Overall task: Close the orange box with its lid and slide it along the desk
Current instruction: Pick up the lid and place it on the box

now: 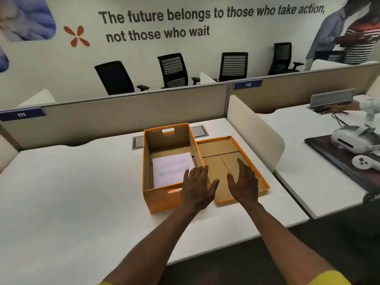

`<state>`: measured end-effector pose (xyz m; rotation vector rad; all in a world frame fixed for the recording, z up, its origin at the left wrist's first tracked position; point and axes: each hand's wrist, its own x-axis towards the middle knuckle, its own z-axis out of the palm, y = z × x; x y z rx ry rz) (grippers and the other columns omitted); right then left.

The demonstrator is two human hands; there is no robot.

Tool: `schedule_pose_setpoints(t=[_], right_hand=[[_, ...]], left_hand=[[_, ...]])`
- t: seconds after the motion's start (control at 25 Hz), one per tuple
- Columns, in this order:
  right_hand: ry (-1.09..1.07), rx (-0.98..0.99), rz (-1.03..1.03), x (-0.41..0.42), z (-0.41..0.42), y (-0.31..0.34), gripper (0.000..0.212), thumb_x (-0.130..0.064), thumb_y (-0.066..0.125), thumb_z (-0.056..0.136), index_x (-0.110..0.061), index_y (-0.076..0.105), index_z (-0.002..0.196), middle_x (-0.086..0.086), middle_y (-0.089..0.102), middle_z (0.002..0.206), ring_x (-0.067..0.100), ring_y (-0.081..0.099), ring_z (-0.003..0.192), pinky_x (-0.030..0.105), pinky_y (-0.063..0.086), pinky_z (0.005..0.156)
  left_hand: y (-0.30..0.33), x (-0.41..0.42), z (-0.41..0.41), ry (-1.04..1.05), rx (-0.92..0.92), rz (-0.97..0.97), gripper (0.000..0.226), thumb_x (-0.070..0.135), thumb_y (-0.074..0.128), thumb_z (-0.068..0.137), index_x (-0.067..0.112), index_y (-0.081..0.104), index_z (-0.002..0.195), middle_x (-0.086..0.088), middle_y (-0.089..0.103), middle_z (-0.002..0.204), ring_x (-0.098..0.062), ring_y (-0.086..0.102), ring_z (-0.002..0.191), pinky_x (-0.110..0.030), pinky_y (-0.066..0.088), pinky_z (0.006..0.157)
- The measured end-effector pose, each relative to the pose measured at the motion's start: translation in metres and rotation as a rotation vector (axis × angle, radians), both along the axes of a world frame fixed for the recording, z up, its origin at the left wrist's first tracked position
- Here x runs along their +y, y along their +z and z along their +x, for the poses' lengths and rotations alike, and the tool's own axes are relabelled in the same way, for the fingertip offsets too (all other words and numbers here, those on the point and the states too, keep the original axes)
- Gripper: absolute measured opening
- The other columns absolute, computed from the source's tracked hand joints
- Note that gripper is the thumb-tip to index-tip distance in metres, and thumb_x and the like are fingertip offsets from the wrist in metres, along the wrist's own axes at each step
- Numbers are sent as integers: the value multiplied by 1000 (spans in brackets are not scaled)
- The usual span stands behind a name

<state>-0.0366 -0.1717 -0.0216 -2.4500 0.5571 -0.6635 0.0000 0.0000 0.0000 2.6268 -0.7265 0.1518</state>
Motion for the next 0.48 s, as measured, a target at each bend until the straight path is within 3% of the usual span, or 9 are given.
schedule_pose_setpoints(t=[0.16, 0.32, 0.48], right_hand=[[191, 204, 66, -28, -6, -30, 43, -28, 71, 88, -16, 63, 128, 7, 67, 128, 26, 62, 118, 40, 50, 100], [322, 385, -61, -45, -6, -59, 42, -31, 71, 86, -19, 67, 126, 2, 67, 128, 21, 60, 118, 32, 45, 100], [396, 402, -154, -56, 0, -79, 34, -31, 68, 88, -20, 73, 120, 1, 71, 119, 20, 64, 108, 31, 48, 94]], left_hand=[[-25, -6, 2, 84, -2, -15, 65, 60, 41, 100, 14, 55, 145, -7, 63, 147, -28, 56, 137, -51, 40, 119], [-41, -14, 0, 144, -129, -53, 58, 57, 46, 99, 15, 65, 134, -4, 71, 132, -25, 64, 125, -49, 47, 113], [-45, -18, 3, 195, -170, -93, 46, 49, 55, 95, 16, 68, 126, -4, 74, 122, -25, 68, 114, -47, 54, 105]])
